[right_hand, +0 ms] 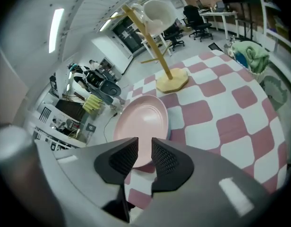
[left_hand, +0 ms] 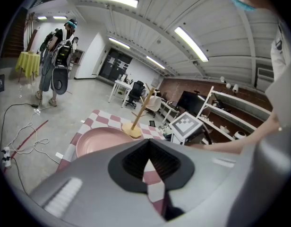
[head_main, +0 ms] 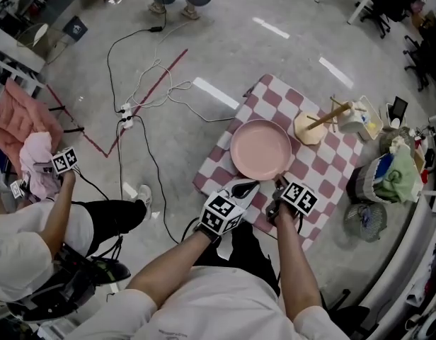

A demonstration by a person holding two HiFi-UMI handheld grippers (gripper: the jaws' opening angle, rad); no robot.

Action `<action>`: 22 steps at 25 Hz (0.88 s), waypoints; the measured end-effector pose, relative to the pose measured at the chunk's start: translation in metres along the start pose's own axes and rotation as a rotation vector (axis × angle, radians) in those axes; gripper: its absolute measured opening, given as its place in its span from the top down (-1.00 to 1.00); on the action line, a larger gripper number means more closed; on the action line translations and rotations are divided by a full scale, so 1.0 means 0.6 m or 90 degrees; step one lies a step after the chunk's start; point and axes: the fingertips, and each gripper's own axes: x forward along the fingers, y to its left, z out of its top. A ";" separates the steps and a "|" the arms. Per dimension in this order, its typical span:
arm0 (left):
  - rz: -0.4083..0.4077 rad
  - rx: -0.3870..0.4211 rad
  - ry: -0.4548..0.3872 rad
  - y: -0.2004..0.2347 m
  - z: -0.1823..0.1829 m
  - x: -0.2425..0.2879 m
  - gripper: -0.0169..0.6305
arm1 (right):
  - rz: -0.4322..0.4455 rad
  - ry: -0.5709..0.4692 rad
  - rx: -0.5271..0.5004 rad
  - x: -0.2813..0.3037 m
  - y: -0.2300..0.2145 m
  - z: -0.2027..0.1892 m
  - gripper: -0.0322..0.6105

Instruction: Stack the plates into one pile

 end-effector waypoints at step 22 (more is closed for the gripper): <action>0.046 0.015 -0.113 -0.028 0.177 -0.213 0.93 | 0.271 -0.224 -0.311 -0.295 0.403 0.032 0.87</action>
